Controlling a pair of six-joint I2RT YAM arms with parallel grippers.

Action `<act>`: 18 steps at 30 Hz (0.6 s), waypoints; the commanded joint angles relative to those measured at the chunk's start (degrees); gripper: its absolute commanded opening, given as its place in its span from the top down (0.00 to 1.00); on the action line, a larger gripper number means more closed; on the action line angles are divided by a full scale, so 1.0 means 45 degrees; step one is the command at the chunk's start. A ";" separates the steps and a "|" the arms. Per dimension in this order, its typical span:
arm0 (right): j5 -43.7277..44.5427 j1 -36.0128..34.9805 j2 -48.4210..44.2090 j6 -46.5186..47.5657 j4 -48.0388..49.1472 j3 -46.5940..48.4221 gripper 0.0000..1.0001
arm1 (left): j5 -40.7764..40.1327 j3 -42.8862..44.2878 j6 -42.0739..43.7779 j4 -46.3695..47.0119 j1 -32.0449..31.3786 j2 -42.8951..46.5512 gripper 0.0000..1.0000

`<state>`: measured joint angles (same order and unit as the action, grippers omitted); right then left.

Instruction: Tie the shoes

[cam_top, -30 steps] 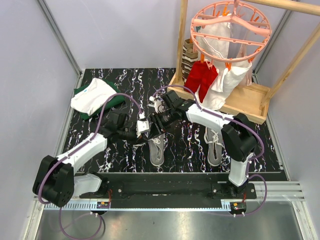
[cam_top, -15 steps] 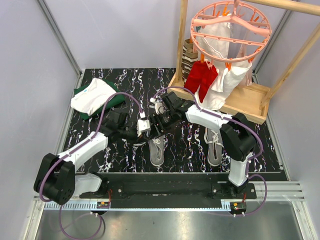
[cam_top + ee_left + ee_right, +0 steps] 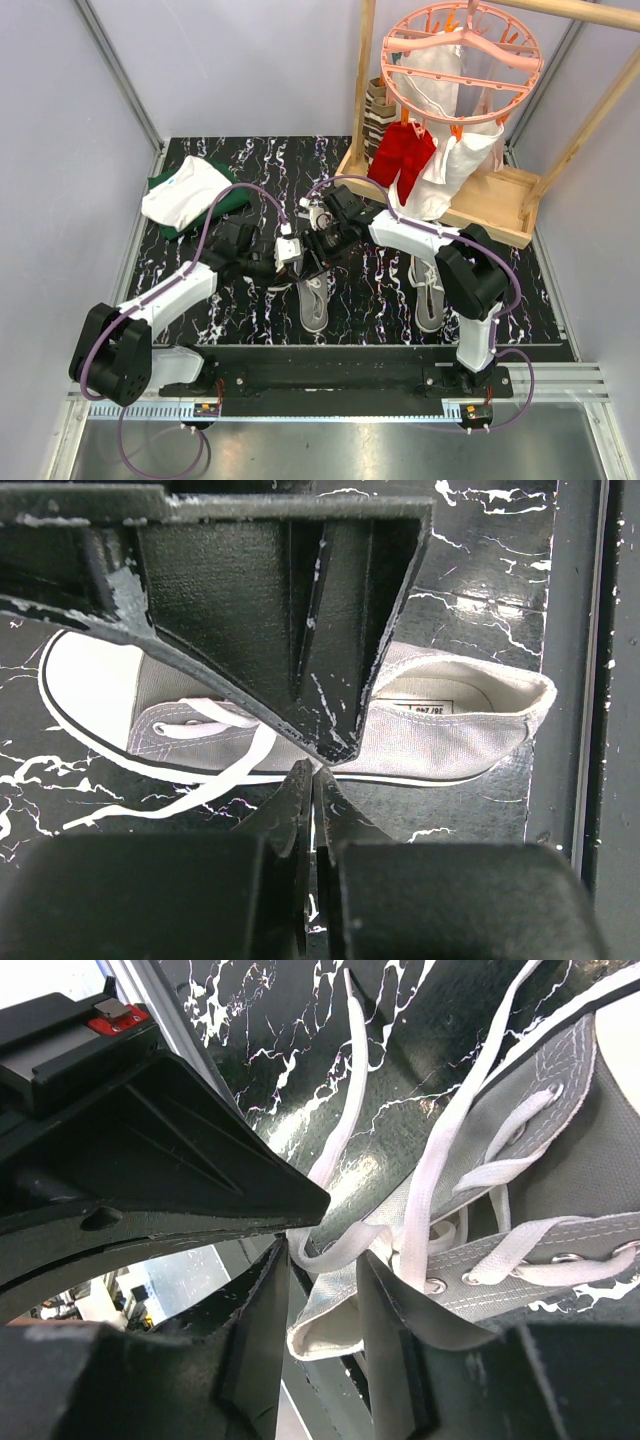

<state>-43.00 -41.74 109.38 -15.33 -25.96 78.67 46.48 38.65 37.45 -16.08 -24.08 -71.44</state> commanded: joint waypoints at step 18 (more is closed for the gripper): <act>-0.0014 0.0036 -0.0088 -0.0070 0.0494 0.0212 0.86 | 0.0277 0.0961 0.0466 0.0057 -0.0216 -0.0472 1.00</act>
<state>-43.00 -41.67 109.58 -15.86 -25.12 78.70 46.48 40.42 38.11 -16.95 -24.69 -73.34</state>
